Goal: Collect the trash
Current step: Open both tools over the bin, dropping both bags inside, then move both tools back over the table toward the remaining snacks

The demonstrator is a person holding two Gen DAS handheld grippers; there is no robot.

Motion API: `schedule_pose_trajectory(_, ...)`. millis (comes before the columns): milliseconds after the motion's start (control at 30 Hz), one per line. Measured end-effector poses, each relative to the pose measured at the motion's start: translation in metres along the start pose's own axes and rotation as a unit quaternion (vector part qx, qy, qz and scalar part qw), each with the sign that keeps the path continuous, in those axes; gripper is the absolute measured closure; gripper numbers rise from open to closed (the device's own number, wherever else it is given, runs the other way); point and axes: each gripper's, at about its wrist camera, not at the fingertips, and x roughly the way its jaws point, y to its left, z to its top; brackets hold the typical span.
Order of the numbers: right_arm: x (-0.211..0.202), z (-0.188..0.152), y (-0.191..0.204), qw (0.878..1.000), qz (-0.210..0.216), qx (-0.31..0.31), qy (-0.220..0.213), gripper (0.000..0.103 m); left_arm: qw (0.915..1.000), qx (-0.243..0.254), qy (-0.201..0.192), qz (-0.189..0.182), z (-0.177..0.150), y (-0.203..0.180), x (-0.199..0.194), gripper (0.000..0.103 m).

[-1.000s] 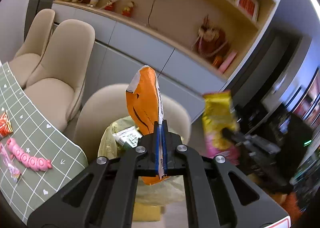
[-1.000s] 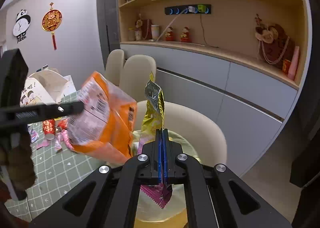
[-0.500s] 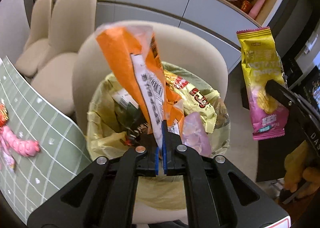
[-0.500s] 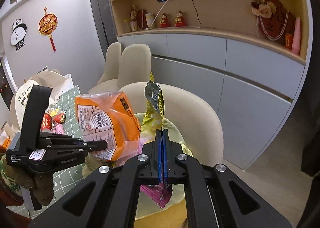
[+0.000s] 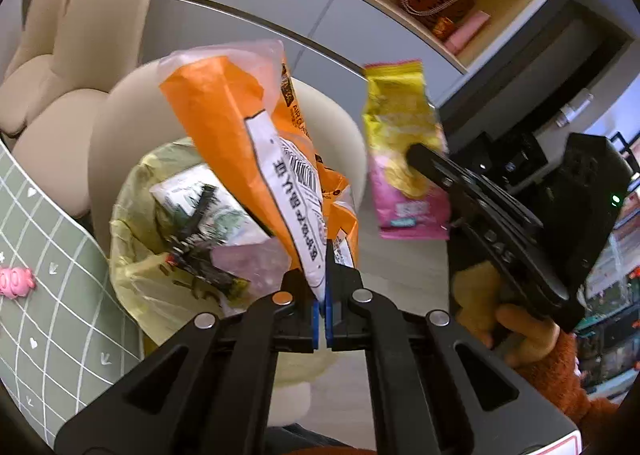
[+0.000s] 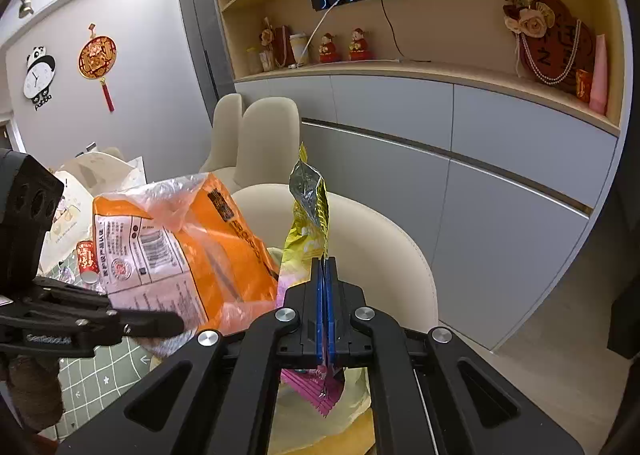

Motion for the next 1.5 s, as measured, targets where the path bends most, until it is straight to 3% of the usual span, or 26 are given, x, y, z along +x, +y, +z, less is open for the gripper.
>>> schedule_pose_trajectory(133, -0.001, -0.002, 0.004, 1.000, 0.002, 0.000, 0.000, 0.099, 0.9998, 0.004, 0.007, 0.019, 0.000, 0.001, 0.008, 0.099)
schedule_pose_trajectory(200, -0.002, -0.004, 0.007, 1.000, 0.003, -0.001, 0.002, 0.099, 0.9995, -0.014, 0.014, 0.026, -0.003, 0.012, 0.013, 0.081)
schedule_pose_trajectory(267, -0.003, -0.006, 0.011, 1.000, 0.005, -0.002, 0.005, 0.099, 0.9985, -0.036, 0.013, 0.039, -0.010, 0.028, 0.010, 0.069)
schedule_pose_trajectory(433, 0.001, -0.008, 0.021, 1.000, 0.023, -0.009, 0.014, 0.099, 0.9961, -0.052, -0.007, 0.071, -0.018, 0.050, -0.005, 0.060)
schedule_pose_trajectory(600, 0.013, -0.004, 0.053, 0.995, 0.080, -0.038, 0.034, 0.099, 0.9921, -0.025, -0.044, 0.114, -0.025, 0.057, -0.032, 0.050)
schedule_pose_trajectory(767, 0.059, -0.009, 0.094, 0.982, 0.137, -0.074, 0.107, 0.099, 0.9862, -0.038, -0.069, 0.145, -0.031, 0.068, -0.049, 0.049)
schedule_pose_trajectory(900, 0.108, -0.029, 0.096, 0.973, 0.098, -0.101, 0.183, 0.099, 0.9827, -0.057, -0.081, 0.157, -0.040, 0.084, -0.068, 0.048)
schedule_pose_trajectory(1133, 0.137, -0.055, 0.080, 0.964, 0.044, -0.106, 0.242, 0.099, 0.9693, -0.097, -0.110, 0.197, -0.067, 0.120, -0.104, 0.048)
schedule_pose_trajectory(1200, 0.140, -0.063, 0.079, 0.962, 0.043, -0.098, 0.250, 0.099, 0.9666, -0.111, -0.110, 0.203, -0.074, 0.132, -0.109, 0.048)
schedule_pose_trajectory(1333, 0.125, -0.057, 0.084, 0.970, 0.057, -0.088, 0.218, 0.095, 0.9619, -0.131, -0.107, 0.215, -0.088, 0.150, -0.119, 0.048)
schedule_pose_trajectory(1433, 0.107, -0.050, 0.088, 0.976, 0.059, -0.088, 0.192, 0.070, 0.9577, -0.147, -0.109, 0.222, -0.101, 0.167, -0.130, 0.048)
schedule_pose_trajectory(1500, 0.098, -0.046, 0.091, 0.978, 0.058, -0.085, 0.181, 0.067, 0.9546, -0.159, -0.114, 0.225, -0.109, 0.175, -0.136, 0.048)
